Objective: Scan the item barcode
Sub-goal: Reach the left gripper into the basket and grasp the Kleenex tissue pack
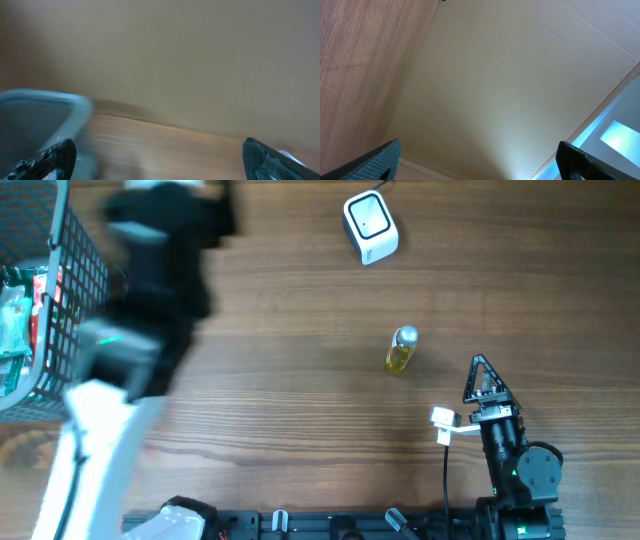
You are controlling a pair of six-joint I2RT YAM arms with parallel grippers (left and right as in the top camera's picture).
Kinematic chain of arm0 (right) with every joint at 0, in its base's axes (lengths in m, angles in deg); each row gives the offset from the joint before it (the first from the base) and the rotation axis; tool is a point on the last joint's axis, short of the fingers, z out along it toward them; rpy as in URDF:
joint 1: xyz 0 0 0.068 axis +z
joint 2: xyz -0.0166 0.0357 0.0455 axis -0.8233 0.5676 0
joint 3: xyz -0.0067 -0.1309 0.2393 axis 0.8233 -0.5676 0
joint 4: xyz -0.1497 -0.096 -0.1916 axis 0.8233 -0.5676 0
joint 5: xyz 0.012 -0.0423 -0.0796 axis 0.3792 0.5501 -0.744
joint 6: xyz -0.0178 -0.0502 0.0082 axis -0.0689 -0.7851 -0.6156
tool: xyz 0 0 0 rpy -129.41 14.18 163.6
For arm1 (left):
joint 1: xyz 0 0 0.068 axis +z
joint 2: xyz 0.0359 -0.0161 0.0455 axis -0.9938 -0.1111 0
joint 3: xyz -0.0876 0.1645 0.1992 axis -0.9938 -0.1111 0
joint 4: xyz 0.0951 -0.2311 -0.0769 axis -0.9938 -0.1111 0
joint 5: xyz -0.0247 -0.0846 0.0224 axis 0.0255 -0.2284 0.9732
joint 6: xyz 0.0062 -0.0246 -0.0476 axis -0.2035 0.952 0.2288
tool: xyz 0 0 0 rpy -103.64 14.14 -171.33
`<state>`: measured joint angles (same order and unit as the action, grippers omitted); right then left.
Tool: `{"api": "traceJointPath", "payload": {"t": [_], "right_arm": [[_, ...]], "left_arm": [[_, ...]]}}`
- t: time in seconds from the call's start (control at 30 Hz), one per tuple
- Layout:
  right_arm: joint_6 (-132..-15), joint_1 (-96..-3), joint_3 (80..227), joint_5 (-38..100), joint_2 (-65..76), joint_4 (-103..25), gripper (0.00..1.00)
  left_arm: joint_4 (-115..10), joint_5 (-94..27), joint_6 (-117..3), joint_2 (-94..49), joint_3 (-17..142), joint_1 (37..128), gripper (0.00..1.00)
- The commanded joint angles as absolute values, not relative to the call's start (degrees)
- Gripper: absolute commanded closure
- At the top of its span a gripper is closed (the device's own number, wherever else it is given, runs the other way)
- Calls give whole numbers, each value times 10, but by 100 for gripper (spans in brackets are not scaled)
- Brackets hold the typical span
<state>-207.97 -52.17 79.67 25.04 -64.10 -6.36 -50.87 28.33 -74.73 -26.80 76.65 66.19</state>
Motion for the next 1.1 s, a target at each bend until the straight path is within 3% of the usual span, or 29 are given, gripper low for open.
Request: {"api": "traceJointPath", "payload": {"t": [0.0,0.17,0.37,1.07], "right_arm": [[-2103,-520,796,258,-642,-63,0],[-2104,-520,796,258,-642,-63,0],[-2103,-520,796,258,-642,-63,0],[-2103,-520,796,258,-642,-63,0]], "left_arm": [[-512,199,-781,-244,771,841,0],[-511,-18,-774,-268,771,1053,0],[-520,-143,-775,-343,771,1191,0],[-572,-173,-871,-603,771,1218,0]]}}
